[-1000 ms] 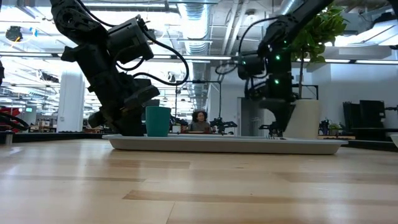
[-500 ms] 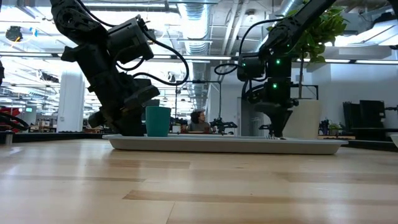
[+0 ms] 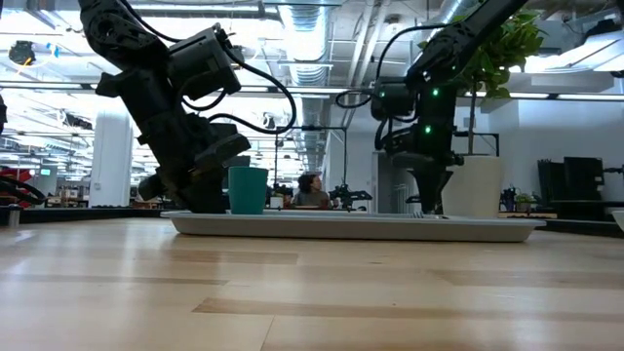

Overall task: Pick and place plate/cup/fork/spoon on tray
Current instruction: Put the blue plate on the gray tray to the left of the orange fork

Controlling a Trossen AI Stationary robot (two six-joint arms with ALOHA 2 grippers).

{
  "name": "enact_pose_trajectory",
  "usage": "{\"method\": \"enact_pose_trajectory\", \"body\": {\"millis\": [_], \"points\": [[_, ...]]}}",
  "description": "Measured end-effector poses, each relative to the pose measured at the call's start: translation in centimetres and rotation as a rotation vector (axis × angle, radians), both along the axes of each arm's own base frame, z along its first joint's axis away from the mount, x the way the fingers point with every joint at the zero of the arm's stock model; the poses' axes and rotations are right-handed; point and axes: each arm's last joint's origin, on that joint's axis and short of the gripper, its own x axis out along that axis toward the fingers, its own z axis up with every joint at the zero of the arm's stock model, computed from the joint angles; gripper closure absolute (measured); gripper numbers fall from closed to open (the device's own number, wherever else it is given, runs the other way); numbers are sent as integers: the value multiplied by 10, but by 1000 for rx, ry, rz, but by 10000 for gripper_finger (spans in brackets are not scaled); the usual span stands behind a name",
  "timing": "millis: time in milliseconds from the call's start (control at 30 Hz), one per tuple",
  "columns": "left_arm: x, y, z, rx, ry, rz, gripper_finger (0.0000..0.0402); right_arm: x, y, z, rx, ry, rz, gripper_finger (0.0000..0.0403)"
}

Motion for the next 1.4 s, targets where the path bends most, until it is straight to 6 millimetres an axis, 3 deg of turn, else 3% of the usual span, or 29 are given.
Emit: {"method": "enact_pose_trajectory", "body": {"millis": [167,367,500,700,800,900,1167,1400], "points": [[6,-1,4,-14,-64,-52,401,-13,7,39,-44,-104,4,391],[5,-3,19,-37,-134,-90,366,-51,35,88,22,-180,8,375],[-5,-1,26,-7,-78,-70,318,-73,59,107,50,-170,18,349],[-15,-1,36,5,-54,-34,269,-88,91,122,46,-210,15,336],[-11,-4,42,-30,-125,-66,267,-93,100,115,-2,-194,-24,336],[-10,-11,43,-39,-139,-78,285,-96,106,92,-1,-156,-69,336],[-18,-22,39,-17,-61,-51,394,-105,123,29,78,-88,-183,343],[-19,-21,38,-2,-54,-32,395,-120,125,1,71,-11,-267,350]]}}
